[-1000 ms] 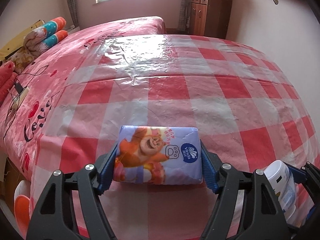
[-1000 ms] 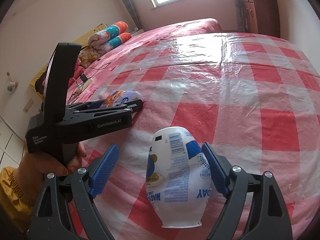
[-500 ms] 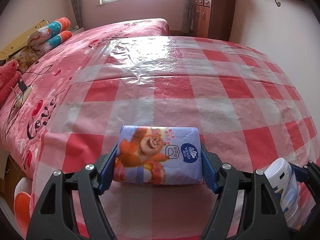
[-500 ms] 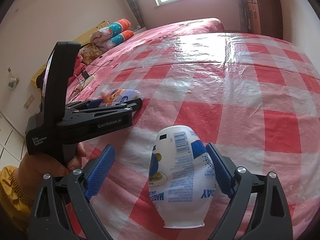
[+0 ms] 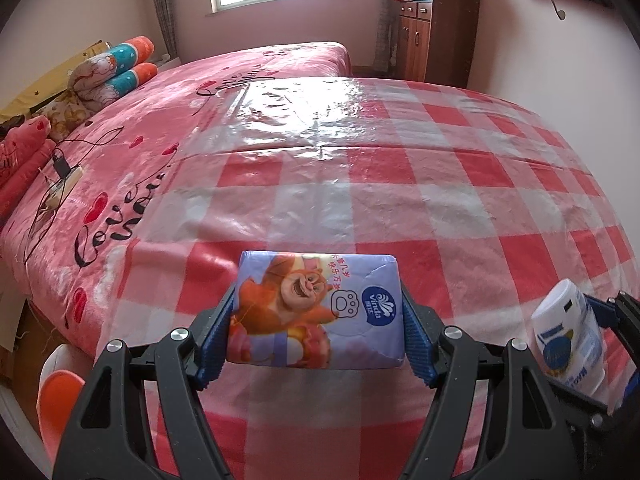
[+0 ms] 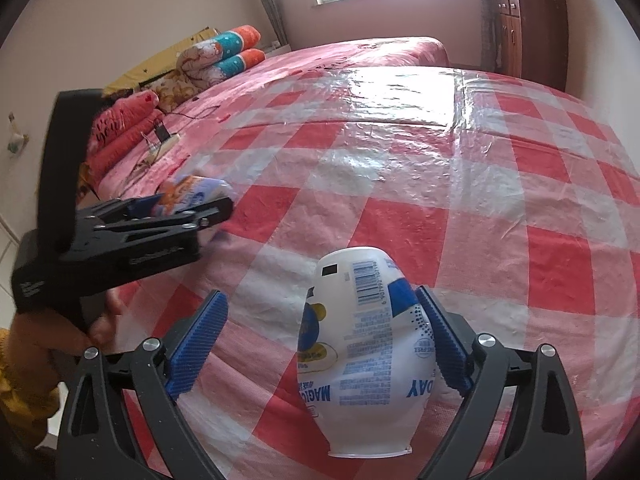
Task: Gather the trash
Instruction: 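Carry the tissue box and white bottle over the orange bucket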
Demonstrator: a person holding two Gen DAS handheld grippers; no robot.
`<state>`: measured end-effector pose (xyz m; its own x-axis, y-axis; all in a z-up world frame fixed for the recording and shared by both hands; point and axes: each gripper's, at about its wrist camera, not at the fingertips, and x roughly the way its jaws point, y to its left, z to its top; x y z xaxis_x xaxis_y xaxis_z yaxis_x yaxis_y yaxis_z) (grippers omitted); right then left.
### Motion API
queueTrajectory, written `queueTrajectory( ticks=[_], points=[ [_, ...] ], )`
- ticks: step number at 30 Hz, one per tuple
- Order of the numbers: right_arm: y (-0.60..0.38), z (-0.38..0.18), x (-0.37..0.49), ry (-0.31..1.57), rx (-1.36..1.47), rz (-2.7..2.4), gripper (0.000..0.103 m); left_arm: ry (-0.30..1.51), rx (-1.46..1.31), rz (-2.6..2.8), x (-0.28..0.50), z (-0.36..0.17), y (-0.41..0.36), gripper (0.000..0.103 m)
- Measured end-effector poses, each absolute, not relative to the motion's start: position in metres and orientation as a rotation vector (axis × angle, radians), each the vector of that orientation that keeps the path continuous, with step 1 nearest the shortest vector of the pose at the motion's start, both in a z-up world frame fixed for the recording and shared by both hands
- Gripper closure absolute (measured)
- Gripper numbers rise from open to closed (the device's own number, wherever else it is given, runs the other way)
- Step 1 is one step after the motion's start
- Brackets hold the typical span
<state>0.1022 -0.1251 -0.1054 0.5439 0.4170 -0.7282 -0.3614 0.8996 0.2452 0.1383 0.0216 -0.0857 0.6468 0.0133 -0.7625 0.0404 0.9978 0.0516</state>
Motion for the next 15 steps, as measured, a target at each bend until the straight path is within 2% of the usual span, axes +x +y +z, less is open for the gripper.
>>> queueTrajectory(
  ticks=[15],
  points=[
    [-0.121, -0.108, 0.1, 0.896, -0.007, 0.39, 0.011, 0.866, 0.086, -0.007, 0.111, -0.087, 0.037, 0.03]
  ],
)
